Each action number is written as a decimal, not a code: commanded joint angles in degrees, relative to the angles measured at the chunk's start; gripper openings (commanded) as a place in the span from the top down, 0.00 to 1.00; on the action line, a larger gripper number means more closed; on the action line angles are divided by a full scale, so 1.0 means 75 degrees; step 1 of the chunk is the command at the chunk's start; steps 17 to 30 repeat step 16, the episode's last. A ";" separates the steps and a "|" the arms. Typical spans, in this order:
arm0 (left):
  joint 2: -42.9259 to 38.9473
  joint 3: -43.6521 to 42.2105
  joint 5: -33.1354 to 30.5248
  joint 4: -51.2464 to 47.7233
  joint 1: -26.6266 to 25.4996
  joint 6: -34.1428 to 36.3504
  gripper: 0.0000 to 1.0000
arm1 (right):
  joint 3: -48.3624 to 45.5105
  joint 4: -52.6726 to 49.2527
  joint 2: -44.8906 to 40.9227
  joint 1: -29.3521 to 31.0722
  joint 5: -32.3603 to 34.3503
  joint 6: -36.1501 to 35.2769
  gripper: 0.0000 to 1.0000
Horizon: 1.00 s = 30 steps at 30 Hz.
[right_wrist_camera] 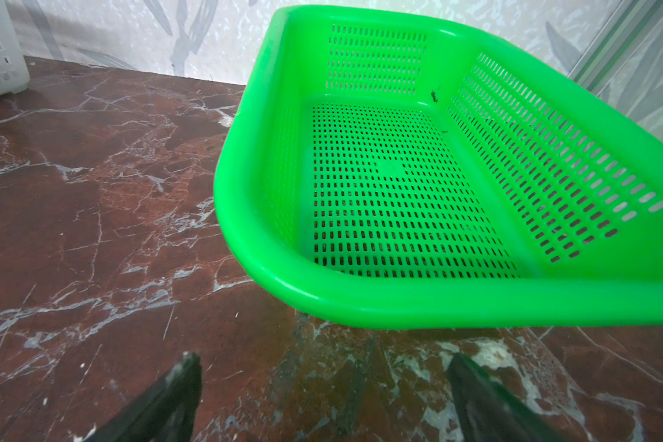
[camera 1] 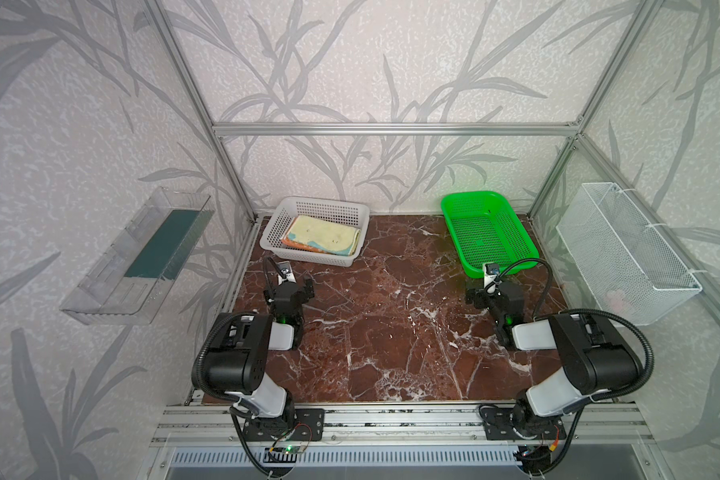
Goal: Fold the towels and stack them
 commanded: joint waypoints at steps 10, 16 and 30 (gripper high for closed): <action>-0.0066 0.0066 -0.0152 0.0017 0.0032 -0.0175 0.01 | 0.0104 0.0321 -0.0004 0.0153 0.0331 -0.0087 0.01; -0.0072 0.0069 -0.0152 0.0015 0.0027 -0.0164 0.01 | 0.0127 0.0290 -0.0007 0.0110 0.0226 -0.0056 0.01; -0.0072 0.0069 -0.0152 0.0015 0.0027 -0.0164 0.01 | 0.0127 0.0290 -0.0007 0.0110 0.0226 -0.0056 0.01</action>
